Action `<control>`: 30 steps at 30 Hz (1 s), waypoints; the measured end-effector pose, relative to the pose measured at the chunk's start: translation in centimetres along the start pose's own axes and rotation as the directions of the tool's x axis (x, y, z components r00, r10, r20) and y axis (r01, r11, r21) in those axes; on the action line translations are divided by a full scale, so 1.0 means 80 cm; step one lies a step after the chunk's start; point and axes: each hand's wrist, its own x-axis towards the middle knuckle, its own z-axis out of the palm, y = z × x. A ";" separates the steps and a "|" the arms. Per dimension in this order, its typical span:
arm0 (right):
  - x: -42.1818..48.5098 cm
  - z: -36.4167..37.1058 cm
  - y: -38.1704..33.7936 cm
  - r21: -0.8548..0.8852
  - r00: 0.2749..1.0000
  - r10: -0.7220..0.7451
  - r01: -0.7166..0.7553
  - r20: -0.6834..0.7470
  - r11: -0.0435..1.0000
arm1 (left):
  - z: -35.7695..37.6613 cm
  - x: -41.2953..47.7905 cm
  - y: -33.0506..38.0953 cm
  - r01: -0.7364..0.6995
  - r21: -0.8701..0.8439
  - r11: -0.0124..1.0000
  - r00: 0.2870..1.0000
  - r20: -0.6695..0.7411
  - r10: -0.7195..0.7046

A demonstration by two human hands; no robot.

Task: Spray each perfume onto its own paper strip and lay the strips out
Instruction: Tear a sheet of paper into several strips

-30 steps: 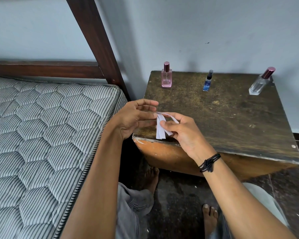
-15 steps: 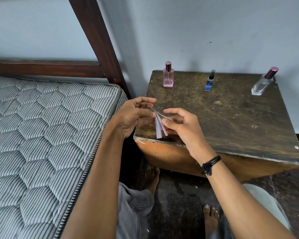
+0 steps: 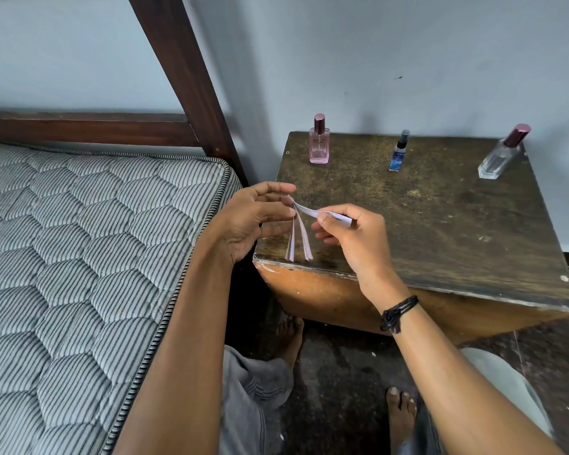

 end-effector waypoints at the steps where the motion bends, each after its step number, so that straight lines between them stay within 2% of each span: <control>1: -0.001 0.000 -0.001 0.001 1.000 0.000 0.000 0.003 1.000 | 0.000 0.000 0.000 0.003 0.005 1.000 1.000 0.000 -0.003; 13: 0.000 0.002 0.000 -0.037 0.999 -0.045 0.045 0.009 0.998 | 0.015 -0.004 -0.001 0.102 -0.006 0.995 0.995 0.009 -0.102; 17: 0.001 0.001 0.005 -0.127 0.993 -0.121 0.120 0.000 0.985 | 0.017 -0.005 0.001 0.098 -0.033 0.995 0.995 0.005 -0.098; 30: 0.004 0.000 0.010 -0.170 0.991 -0.130 0.132 0.023 0.977 | 0.012 -0.004 0.002 0.088 -0.011 0.996 0.995 0.040 -0.088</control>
